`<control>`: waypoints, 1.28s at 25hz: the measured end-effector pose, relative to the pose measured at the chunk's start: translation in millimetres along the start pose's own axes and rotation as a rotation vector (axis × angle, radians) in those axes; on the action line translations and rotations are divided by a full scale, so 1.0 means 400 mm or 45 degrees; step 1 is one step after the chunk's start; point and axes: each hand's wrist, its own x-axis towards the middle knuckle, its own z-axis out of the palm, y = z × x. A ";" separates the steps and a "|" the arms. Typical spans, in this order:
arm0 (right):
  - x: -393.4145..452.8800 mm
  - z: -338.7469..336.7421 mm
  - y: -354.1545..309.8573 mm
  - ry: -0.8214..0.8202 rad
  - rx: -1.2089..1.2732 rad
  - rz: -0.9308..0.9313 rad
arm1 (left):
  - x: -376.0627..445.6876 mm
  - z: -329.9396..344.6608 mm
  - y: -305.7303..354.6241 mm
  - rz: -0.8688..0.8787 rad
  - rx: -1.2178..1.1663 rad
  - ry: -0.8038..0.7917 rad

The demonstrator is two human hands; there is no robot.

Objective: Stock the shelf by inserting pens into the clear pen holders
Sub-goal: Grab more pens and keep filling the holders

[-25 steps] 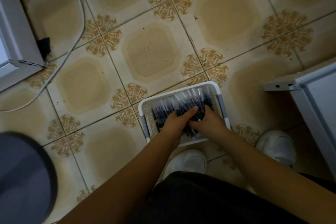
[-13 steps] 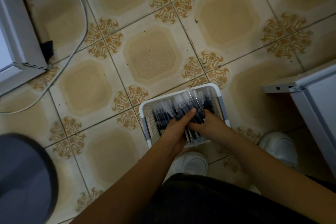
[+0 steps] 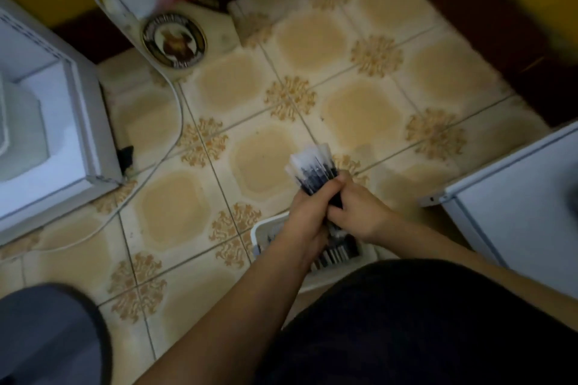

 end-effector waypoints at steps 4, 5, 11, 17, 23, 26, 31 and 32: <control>-0.124 -0.232 -0.255 0.306 -0.061 -0.202 | -0.181 0.176 0.247 0.325 0.025 -0.178; -0.193 -0.288 -0.329 0.396 -0.083 -0.255 | -0.259 0.227 0.304 0.410 0.038 -0.212; -0.712 -0.474 -0.607 1.027 -0.359 -0.369 | -0.769 0.479 0.428 0.775 0.080 -0.583; -1.188 -0.551 -0.612 1.463 -0.687 -0.159 | -1.134 0.708 0.305 0.918 0.183 -1.006; -1.385 -0.667 -0.422 1.597 -0.460 0.126 | -1.189 0.978 0.139 0.833 0.413 -1.192; -1.396 -0.705 -0.301 1.521 -0.358 0.192 | -1.137 1.079 0.065 0.751 0.477 -1.240; -1.361 -0.795 -0.183 1.631 -0.560 0.292 | -1.051 1.187 0.027 0.693 0.530 -1.308; -1.347 -0.797 -0.161 1.761 -0.680 0.239 | -1.037 1.198 0.029 0.684 0.546 -1.336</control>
